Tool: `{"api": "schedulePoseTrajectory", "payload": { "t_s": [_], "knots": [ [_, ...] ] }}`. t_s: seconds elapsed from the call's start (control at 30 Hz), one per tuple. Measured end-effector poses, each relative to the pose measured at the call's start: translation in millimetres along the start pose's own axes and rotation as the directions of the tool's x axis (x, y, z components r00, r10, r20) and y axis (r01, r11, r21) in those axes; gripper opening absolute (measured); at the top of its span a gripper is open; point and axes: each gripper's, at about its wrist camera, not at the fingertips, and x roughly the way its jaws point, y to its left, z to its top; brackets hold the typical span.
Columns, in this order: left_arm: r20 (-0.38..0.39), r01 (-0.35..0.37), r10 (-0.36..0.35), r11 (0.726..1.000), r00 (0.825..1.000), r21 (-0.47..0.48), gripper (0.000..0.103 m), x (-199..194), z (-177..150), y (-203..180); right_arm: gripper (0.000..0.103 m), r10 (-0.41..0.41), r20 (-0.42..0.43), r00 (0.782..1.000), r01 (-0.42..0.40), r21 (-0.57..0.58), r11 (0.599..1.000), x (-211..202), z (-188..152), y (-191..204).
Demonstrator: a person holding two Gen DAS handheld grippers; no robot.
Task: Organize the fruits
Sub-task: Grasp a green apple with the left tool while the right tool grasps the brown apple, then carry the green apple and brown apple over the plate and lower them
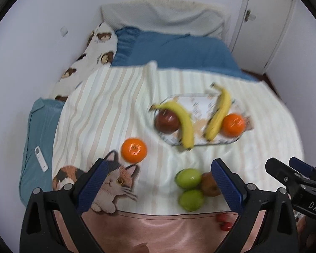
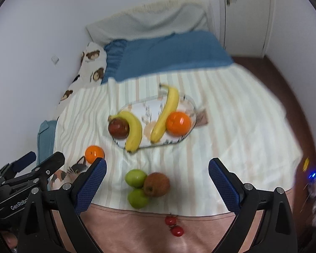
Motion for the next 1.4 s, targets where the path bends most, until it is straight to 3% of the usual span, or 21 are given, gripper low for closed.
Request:
{"api": "schedulePoseTrajectory", "payload": {
  "t_s": [0.1,0.27,0.43,0.47,0.5,0.73,0.87,0.97,1.0,1.03,1.07,1.23,1.4],
  "knots": [
    [-0.082,-0.030,0.032,0.999,0.996,0.019,0.100,35.1,-8.7,1.1,0.099,0.055,-0.118,0.991,-0.048,0.062,0.997,55.8,-12.3,-13.1],
    [-0.187,-0.048,0.055,0.998,0.981,0.042,0.100,85.0,-21.9,3.5,0.094,0.090,-0.272,0.958,-0.056,0.131,0.990,137.5,-40.7,-24.3],
    [-0.307,0.022,-0.028,1.000,0.951,-0.021,0.100,122.1,-29.5,13.1,0.084,0.102,-0.341,0.935,-0.051,0.156,0.986,188.4,-62.0,-24.6],
    [-0.324,0.042,-0.054,0.998,0.944,-0.045,0.099,126.1,-30.0,14.7,0.076,0.105,-0.351,0.931,-0.053,0.154,0.987,197.5,-66.4,-24.1],
    [-0.337,0.056,-0.074,0.996,0.939,-0.064,0.099,129.6,-30.2,15.7,0.070,0.095,-0.356,0.930,-0.046,0.143,0.989,202.0,-68.5,-22.9],
    [-0.390,0.160,-0.180,0.983,0.903,-0.086,0.097,150.1,-20.3,-8.0,0.069,0.075,-0.321,0.944,-0.050,0.084,0.995,195.0,-76.5,-17.5],
    [-0.448,0.224,-0.209,0.974,0.869,-0.022,0.097,170.9,-18.9,-39.5,0.069,0.006,-0.309,0.951,-0.005,0.006,1.000,171.9,-82.9,-24.5],
    [-0.479,0.234,-0.185,0.971,0.858,0.044,0.096,186.7,-23.6,-60.7,0.069,-0.021,-0.305,0.952,0.017,-0.016,1.000,158.9,-84.8,-34.4],
    [-0.486,0.234,-0.176,0.970,0.856,0.061,0.094,191.1,-25.8,-66.1,0.069,-0.031,-0.302,0.953,0.025,-0.023,0.999,154.9,-85.3,-38.6],
    [-0.493,0.235,-0.168,0.969,0.854,0.076,0.082,195.0,-28.2,-71.1,0.069,-0.039,-0.300,0.953,0.032,-0.027,0.999,151.7,-85.5,-42.0],
    [-0.507,0.234,-0.157,0.968,0.847,0.093,0.060,201.1,-32.3,-76.2,0.069,-0.044,-0.298,0.954,0.037,-0.030,0.999,150.0,-86.4,-44.4],
    [-0.484,0.211,-0.127,0.970,0.866,0.122,0.059,204.4,-39.3,-83.1,0.069,-0.048,-0.294,0.955,0.042,-0.027,0.999,149.9,-79.8,-44.9],
    [-0.432,0.135,-0.053,0.978,0.901,0.161,0.059,179.7,-39.5,-67.5,0.069,-0.015,-0.301,0.953,0.009,-0.022,1.000,154.7,-78.4,-39.1]
  ]
}}
